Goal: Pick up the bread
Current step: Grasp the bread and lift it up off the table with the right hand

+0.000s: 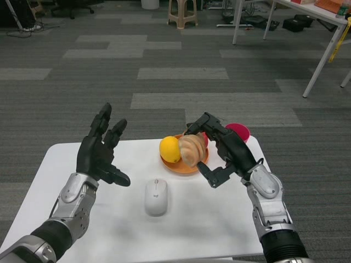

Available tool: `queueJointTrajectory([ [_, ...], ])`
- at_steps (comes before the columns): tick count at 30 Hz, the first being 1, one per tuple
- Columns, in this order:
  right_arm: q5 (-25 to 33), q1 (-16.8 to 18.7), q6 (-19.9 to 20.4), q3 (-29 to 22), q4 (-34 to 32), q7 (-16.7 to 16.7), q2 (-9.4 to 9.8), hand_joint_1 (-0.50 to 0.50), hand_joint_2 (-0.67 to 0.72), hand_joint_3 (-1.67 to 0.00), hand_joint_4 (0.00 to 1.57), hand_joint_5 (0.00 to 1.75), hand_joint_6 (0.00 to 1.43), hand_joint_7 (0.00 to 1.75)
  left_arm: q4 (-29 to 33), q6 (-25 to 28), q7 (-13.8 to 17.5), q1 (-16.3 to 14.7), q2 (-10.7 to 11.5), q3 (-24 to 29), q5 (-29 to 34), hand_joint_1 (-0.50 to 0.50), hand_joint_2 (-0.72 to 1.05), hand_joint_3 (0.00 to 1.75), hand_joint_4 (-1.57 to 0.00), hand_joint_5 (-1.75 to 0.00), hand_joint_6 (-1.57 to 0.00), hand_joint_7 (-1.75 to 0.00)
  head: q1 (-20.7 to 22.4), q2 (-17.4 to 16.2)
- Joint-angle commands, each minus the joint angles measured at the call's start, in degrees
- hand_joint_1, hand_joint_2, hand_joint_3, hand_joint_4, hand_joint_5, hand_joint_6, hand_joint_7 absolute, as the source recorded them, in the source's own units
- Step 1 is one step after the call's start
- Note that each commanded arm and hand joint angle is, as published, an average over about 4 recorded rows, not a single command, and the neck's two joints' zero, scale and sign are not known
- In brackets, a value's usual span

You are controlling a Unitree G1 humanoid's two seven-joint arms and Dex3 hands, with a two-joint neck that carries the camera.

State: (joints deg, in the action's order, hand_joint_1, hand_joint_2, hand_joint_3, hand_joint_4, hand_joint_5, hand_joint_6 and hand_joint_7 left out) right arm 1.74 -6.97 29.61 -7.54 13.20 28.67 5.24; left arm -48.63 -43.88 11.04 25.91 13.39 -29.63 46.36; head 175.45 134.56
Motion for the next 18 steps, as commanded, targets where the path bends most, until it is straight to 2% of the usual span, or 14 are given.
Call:
queueJointTrajectory([
  [1,1.01,-0.41,-0.34,0.95,-1.78,-2.39,-0.41,-0.17,-0.4,-1.51,0.0,0.92,0.71,1.54,1.12,-0.16,0.21,-0.27,-0.12,0.27,-0.57,0.5,-0.37,0.09,0.0,-0.41,0.0,0.0,0.16,0.28],
  [6,1.29,-1.47,-0.25,1.48,-2.22,-3.57,-0.94,-0.17,-0.41,-1.51,0.0,0.97,0.74,1.54,1.69,-0.16,0.21,-0.42,-0.12,0.27,-0.66,0.5,-0.37,0.09,0.0,-0.41,0.0,0.0,0.76,0.57],
  [11,1.49,-1.79,-0.25,1.35,-2.35,-3.79,-0.52,-0.17,-0.41,-1.51,0.0,0.97,0.77,1.54,2.07,-0.25,0.21,-0.75,-0.12,0.41,-0.66,0.5,-0.37,0.09,0.0,-0.41,0.0,0.0,1.17,0.51],
  [14,1.6,-1.55,-0.21,1.04,-2.92,-3.79,0.6,-0.19,-0.41,-1.51,0.0,0.97,0.79,1.54,2.24,-0.25,0.21,-0.88,-0.1,0.47,-0.66,0.5,-0.37,0.09,0.0,-0.41,0.0,0.0,1.28,0.47],
  [18,1.84,-0.61,-0.27,-0.1,-4.17,-3.84,1.83,-0.17,-0.41,-1.51,0.0,0.97,0.82,1.54,2.49,-0.22,0.14,-1.14,-0.03,0.6,-0.66,0.5,-0.37,0.07,0.0,-0.41,0.0,0.0,1.18,0.18],
])
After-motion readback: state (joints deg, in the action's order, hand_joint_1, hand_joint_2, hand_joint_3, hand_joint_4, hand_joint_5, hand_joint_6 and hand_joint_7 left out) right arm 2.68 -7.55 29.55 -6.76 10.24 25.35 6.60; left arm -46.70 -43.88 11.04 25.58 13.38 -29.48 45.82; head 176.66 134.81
